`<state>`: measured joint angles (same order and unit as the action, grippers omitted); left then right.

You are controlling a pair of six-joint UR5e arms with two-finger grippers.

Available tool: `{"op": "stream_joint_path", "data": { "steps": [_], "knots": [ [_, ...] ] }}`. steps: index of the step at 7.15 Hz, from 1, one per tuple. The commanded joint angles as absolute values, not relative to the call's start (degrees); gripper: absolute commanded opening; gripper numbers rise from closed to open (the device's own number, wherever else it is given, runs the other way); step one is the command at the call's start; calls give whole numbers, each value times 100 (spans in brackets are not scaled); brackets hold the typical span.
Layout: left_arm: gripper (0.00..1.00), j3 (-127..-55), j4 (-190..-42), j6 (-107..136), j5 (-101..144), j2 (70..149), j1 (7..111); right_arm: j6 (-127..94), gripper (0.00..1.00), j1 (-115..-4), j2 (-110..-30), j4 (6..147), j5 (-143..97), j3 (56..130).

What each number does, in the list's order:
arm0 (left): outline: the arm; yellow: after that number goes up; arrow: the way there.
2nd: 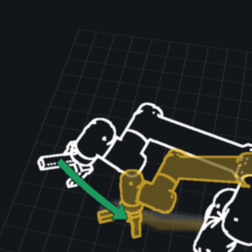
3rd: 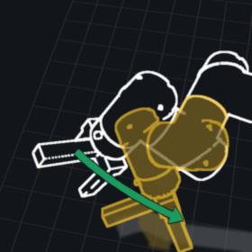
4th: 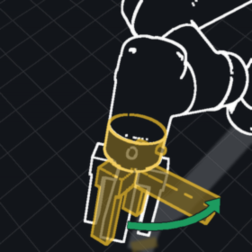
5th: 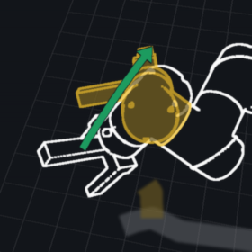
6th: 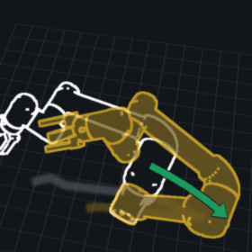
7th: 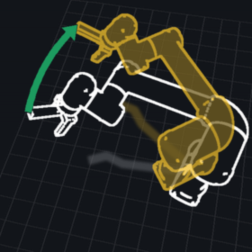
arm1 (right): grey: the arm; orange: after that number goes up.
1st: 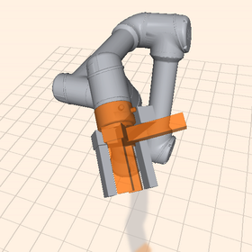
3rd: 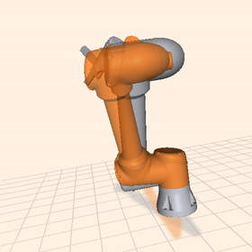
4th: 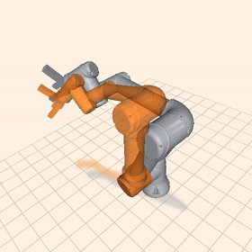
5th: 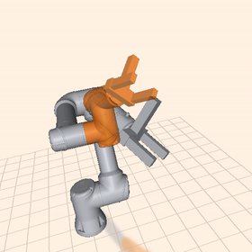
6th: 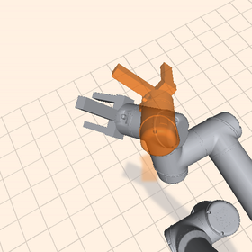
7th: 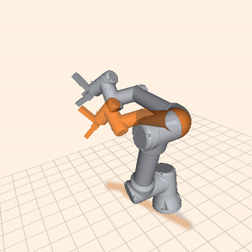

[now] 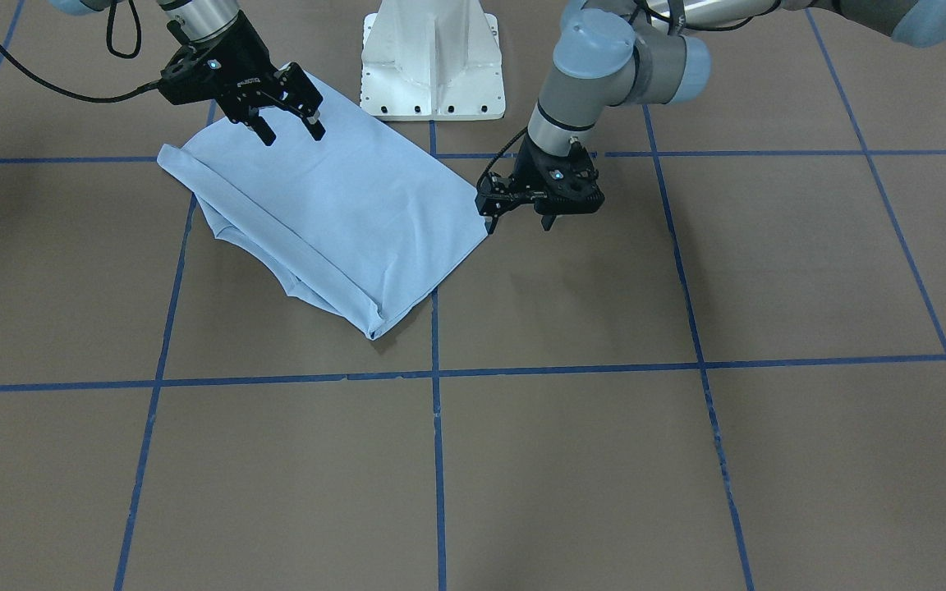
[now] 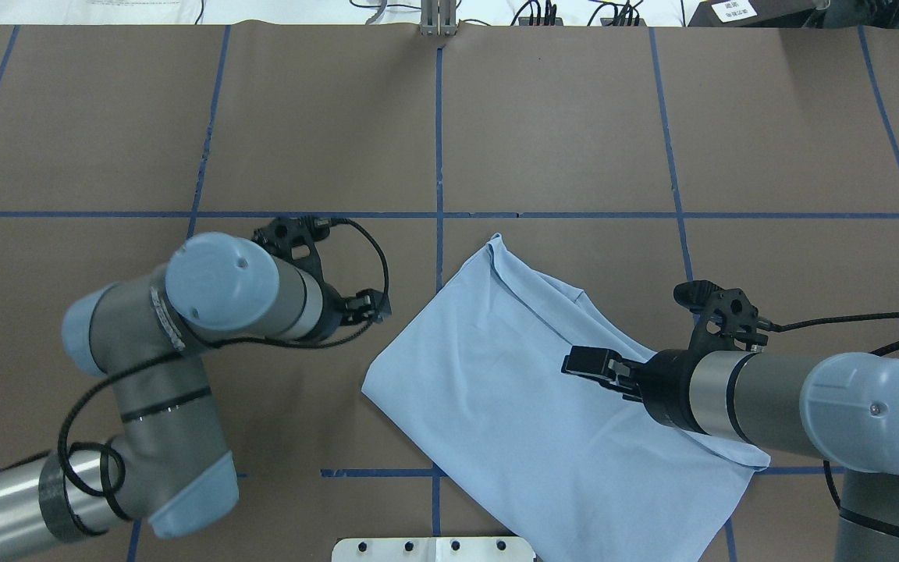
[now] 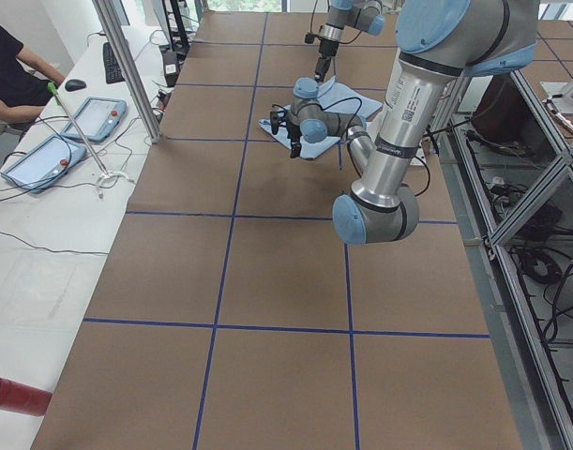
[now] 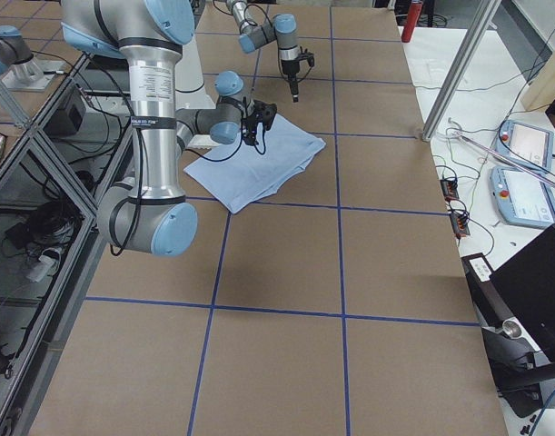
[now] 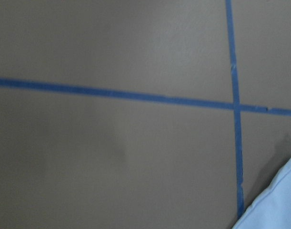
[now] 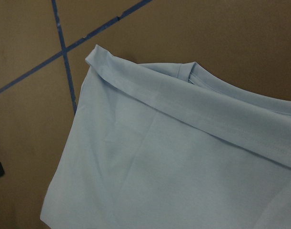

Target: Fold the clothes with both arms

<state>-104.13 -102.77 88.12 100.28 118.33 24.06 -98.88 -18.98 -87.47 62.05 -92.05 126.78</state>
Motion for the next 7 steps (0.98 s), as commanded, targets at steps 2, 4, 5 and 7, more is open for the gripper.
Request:
{"op": "stream_joint_path", "data": {
  "steps": [2, 4, 5, 7],
  "knots": [
    [96, -10389, -9896, 10290, 9187, 11962, 1591, -9914, 100, -1995, -8587, 6196, -9167, 12568],
    [92, -10143, -9940, 10492, 8913, 12023, 1591, -9932, 100, -1986, -8465, 6196, -9158, 12393],
    [87, -10082, -9949, 10781, 8912, 12102, 1582, -9932, 100, -1995, -8455, 6196, -9158, 12401],
    [77, -10107, -9905, 10776, 8921, 12129, 1591, -9932, 100, -2004, -8411, 6196, -9158, 12410]
  ]
}}
